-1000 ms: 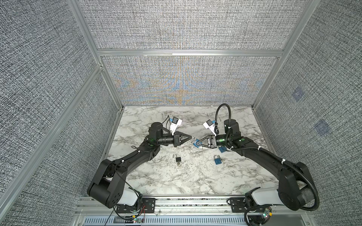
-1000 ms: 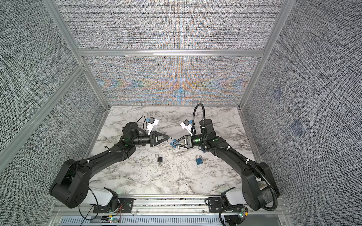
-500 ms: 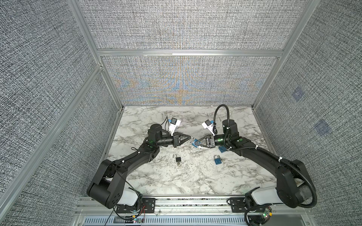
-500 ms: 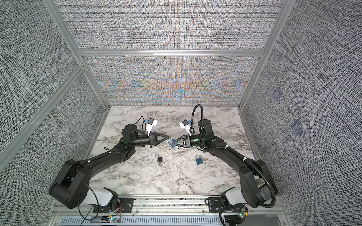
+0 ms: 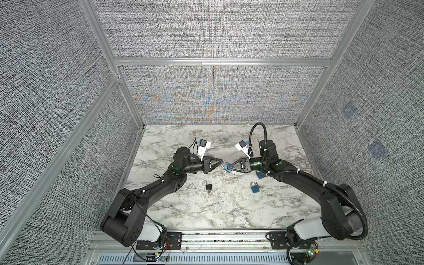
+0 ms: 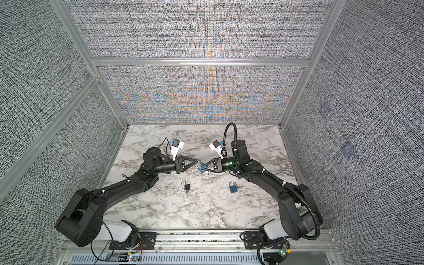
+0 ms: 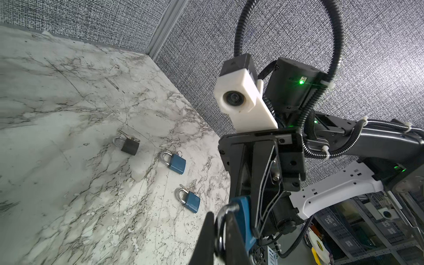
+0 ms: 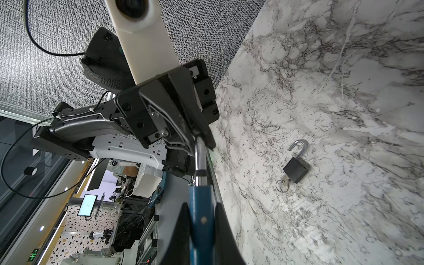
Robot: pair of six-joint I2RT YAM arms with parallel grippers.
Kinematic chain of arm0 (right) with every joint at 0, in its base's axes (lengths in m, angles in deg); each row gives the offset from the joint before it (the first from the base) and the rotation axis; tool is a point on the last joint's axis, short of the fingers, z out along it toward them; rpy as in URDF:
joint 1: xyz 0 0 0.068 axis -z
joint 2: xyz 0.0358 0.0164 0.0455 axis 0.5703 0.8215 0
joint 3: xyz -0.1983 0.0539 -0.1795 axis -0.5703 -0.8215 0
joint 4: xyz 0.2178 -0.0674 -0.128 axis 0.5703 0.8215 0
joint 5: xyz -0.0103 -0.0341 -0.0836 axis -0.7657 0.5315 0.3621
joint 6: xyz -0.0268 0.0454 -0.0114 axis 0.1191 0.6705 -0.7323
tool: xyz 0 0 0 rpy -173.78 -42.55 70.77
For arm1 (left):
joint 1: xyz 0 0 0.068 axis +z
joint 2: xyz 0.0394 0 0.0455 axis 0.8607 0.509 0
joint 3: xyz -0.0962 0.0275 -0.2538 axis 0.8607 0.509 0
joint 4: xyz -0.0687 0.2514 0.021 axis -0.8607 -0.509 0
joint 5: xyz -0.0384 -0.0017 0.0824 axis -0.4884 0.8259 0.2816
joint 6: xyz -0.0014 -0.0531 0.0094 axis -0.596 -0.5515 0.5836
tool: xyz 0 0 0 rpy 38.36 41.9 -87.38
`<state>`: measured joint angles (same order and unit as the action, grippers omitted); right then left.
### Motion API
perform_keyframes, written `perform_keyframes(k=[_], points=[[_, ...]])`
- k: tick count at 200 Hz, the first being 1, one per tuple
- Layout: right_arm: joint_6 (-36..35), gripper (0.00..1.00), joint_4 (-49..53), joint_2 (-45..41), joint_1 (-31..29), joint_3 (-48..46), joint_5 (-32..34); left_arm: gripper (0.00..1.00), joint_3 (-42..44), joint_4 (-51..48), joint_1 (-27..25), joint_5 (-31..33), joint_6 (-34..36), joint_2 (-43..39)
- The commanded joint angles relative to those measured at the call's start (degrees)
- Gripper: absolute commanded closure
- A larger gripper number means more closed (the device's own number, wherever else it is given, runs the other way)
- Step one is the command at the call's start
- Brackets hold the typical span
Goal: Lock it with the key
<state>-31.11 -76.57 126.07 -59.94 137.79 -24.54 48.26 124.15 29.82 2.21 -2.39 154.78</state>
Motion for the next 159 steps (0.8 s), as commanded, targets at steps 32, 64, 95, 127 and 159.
perform_keyframes(k=[32, 64, 95, 127, 159], points=[[1.13, 1.0, -8.92, 1.04, -0.27, 1.95, 4.82, 1.0, 0.08, -2.03, -1.44, -6.36, 0.87, -0.46], [1.61, 1.0, -9.89, 1.84, -0.36, 1.86, 5.17, 1.0, 0.39, -2.31, -1.69, -6.45, 0.87, -0.59], [1.98, 1.0, -10.9, 2.7, -0.28, 1.86, 5.59, 1.0, 0.54, -2.47, -1.99, -6.63, 0.87, -0.25], [1.95, 1.0, -11.34, 2.98, -0.31, 1.86, 6.16, 1.0, 0.33, -2.48, -2.05, -6.8, 0.94, -0.33], [2.24, 1.0, -11.95, 3.5, -0.27, 1.86, 6.6, 1.0, 0.66, -2.14, -2.23, -7.06, 0.78, -0.2]])
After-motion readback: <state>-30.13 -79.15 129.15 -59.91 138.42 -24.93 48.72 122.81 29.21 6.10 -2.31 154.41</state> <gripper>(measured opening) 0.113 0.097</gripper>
